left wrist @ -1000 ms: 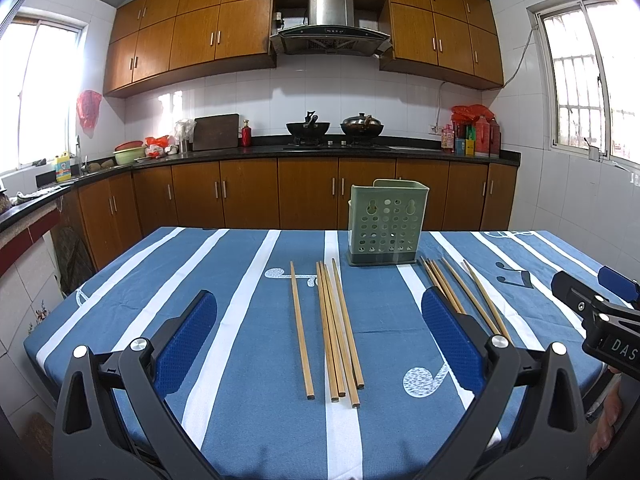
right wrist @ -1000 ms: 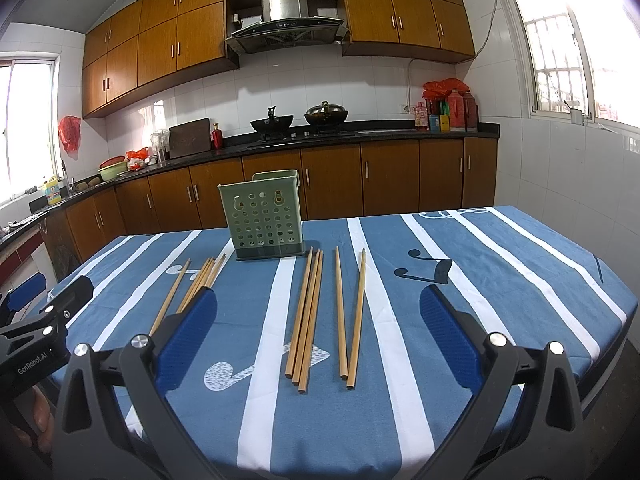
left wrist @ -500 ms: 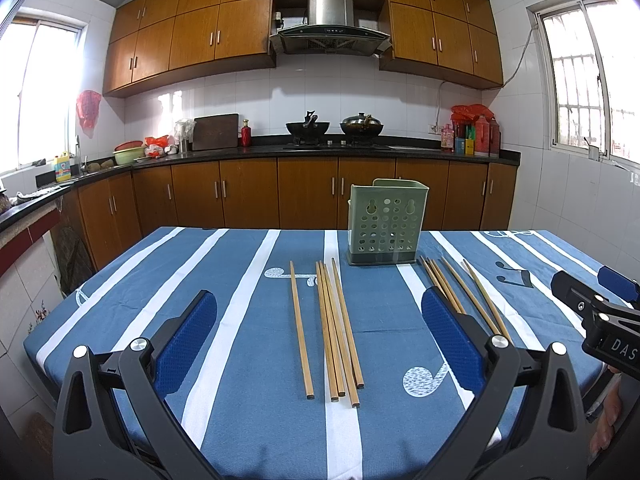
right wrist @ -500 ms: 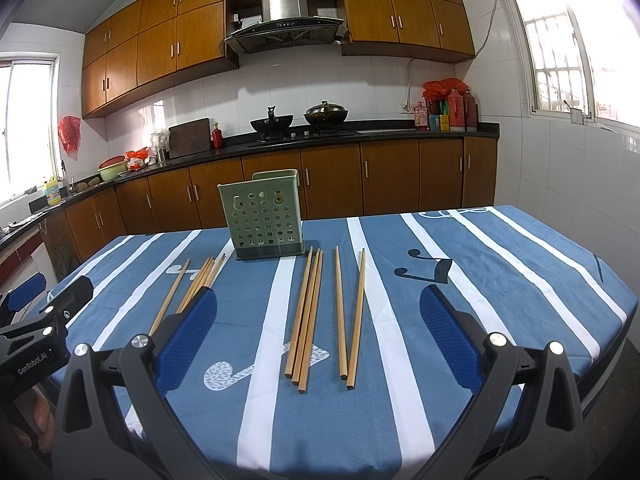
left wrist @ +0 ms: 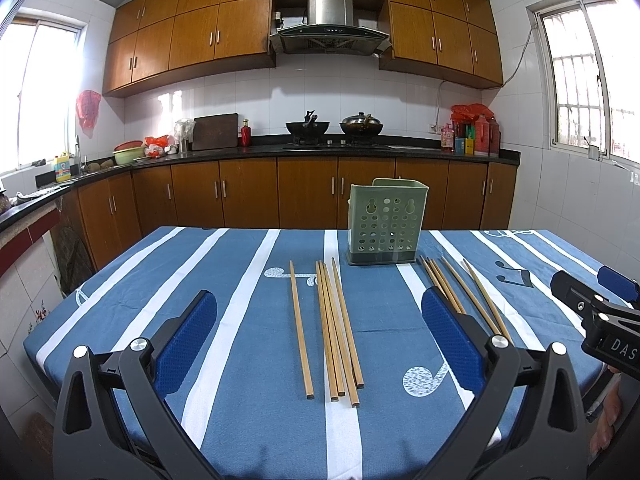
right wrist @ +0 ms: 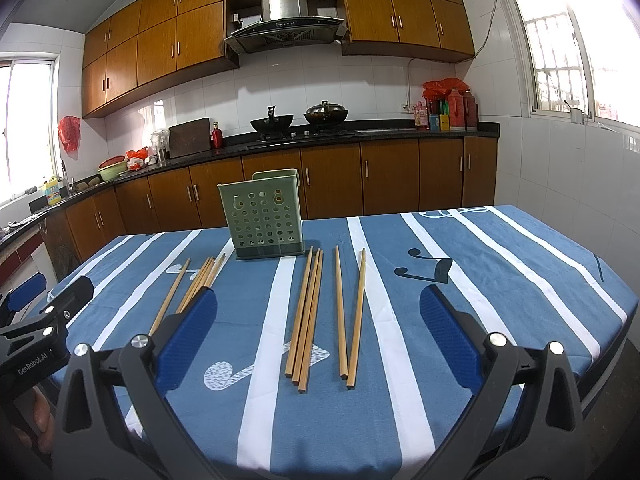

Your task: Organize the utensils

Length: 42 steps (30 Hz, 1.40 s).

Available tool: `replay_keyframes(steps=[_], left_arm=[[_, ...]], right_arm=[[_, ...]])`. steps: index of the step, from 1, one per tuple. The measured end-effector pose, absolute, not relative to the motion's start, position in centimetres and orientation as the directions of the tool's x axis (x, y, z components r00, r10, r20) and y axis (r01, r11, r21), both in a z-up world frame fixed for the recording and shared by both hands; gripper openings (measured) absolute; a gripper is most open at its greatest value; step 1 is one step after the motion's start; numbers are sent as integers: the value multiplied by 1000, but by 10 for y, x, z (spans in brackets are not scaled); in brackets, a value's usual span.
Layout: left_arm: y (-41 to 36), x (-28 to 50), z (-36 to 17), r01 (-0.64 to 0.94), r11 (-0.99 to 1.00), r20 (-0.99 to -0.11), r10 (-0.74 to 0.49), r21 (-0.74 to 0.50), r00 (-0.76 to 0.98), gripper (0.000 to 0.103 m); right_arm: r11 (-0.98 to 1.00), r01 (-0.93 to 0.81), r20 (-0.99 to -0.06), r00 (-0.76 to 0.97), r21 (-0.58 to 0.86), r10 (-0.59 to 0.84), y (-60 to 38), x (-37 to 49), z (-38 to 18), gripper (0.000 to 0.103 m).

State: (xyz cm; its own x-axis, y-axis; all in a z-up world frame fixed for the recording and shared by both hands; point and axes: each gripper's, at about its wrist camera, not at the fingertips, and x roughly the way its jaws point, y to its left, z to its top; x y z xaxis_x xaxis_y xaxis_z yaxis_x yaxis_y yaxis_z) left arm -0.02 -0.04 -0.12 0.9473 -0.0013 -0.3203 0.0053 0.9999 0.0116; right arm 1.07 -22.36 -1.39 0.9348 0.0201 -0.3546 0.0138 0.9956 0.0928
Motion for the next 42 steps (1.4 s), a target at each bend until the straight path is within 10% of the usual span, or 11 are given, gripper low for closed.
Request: replay_keyframes(steps=[23, 31, 42], left_arm=[[2, 14, -9, -7, 1000, -358, 9, 8, 934, 101], [22, 42, -26, -85, 996, -483, 78, 7, 872, 101], [56, 89, -44, -100, 994, -636, 57, -32, 769, 89]], right_arm=[[995, 30, -379, 925, 97, 9, -229, 20, -17, 99], [979, 158, -522, 850, 132, -66, -262, 69, -35, 98], [984, 138, -759, 650, 110, -6, -267, 166, -87, 40]])
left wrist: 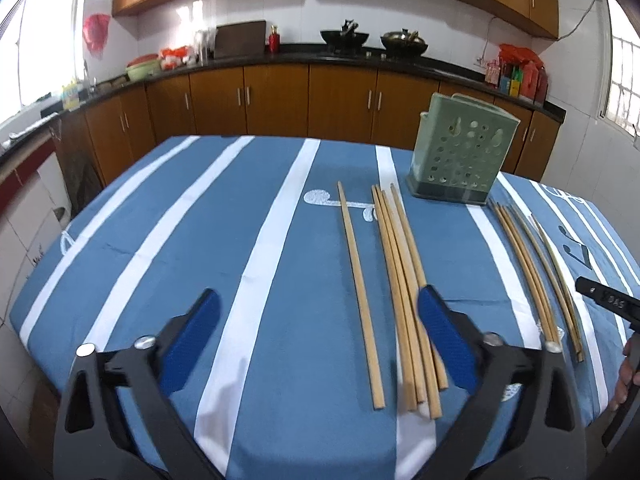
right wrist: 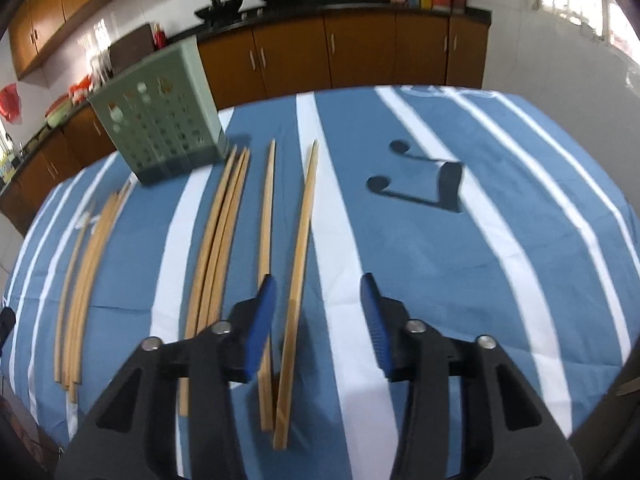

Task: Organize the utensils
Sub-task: 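Grasp a wooden chopstick with the left tool while the right tool grasps another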

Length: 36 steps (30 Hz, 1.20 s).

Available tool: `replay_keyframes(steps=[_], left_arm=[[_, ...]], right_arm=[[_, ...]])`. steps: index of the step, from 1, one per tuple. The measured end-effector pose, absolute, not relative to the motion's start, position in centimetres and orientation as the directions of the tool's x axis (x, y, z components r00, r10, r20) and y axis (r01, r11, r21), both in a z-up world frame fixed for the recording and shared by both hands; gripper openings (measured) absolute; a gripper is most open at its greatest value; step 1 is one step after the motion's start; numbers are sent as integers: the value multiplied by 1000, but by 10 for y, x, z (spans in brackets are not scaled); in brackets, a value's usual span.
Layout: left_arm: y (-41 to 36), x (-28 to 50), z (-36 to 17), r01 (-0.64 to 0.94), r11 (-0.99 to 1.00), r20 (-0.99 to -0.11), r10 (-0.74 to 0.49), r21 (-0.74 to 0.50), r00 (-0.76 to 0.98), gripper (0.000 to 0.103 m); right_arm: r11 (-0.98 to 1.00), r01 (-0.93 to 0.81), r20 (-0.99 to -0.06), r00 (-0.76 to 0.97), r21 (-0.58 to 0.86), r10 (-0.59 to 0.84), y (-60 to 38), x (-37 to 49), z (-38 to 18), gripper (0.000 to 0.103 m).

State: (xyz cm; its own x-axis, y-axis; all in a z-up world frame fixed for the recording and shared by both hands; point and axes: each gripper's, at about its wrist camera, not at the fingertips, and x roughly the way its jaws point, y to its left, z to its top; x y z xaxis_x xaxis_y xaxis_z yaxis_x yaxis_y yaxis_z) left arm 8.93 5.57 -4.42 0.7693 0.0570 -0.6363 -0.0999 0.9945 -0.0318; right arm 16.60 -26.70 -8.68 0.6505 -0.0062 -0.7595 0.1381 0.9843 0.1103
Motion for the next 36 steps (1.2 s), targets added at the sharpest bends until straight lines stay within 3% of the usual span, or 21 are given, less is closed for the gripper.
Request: replay_keyframes(steps=[5, 8, 10, 18, 22, 33, 36], left_arm=[[52, 108, -54, -53, 998, -695, 18, -28, 719, 69], [46, 117, -60, -13, 1000, -721, -10, -26, 693, 60], [42, 124, -65, 3, 1000, -738, -19, -23, 675, 48], [33, 141, -81, 41, 999, -793, -45, -25, 608, 13], [33, 152, -80, 46, 999, -797, -24, 5, 603, 9], [54, 199, -79, 33, 999, -782, -18, 3, 623, 8], [58, 197, -79, 33, 999, -781, -36, -20, 623, 8]], right_arm=[[989, 120, -792, 611, 89, -3, -257, 180, -100, 29], [990, 121, -786, 619, 78, -14, -259, 182, -100, 17], [988, 130, -786, 618, 86, -13, -264, 182, -99, 9], [987, 124, -783, 622, 104, 4, -270, 187, -98, 8], [987, 118, -786, 618, 112, 15, -273, 196, -98, 8], [989, 115, -767, 641, 97, 0, -284, 233, -100, 8], [989, 110, -769, 639, 97, 5, -284, 232, -99, 13]])
